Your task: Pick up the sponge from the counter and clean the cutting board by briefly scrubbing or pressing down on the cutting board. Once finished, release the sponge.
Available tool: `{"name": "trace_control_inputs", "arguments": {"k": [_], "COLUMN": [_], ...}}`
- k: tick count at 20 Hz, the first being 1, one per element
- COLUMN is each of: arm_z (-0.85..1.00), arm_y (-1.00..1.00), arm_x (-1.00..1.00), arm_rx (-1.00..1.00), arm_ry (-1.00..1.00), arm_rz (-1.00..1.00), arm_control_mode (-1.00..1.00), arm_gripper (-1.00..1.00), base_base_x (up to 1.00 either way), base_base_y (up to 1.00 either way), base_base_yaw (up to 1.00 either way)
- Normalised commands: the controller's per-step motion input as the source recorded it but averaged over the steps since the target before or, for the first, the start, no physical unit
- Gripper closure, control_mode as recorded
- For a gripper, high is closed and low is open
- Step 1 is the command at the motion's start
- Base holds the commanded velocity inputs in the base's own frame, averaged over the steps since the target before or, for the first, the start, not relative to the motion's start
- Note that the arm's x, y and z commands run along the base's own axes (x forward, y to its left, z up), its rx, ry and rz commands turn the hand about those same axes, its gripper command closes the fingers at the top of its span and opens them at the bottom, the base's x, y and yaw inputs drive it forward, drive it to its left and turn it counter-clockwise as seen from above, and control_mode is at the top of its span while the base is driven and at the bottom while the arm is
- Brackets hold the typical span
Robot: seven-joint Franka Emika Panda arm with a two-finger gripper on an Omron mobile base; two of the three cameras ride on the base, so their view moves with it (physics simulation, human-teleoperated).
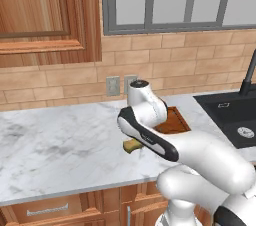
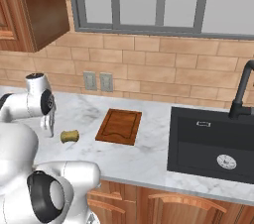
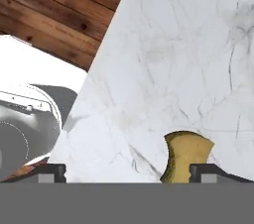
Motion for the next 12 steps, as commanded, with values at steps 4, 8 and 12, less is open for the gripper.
{"name": "trace_control_inputs", "arguments": {"k": [4,8,12], "arm_z": [0.65,0.68,0.74], "arm_y": [0.0,0.0,0.0], "arm_x": [-0.54,-0.55,-0.47], "arm_rx": [-0.01,-0.03,-0.05], "arm_ry": [-0.29,-0.35,-0.39], "arm_rz": [0.0,0.0,0.02], "arm_control_mode": [-1.0,-1.0,-1.0], "arm_gripper": [-1.0,-1.0,-1.0], "base_base_x": [0.0,0.0,0.0], "base_base_y": [0.0,0.0,0.0], "base_base_yaw": [0.0,0.0,0.0]}}
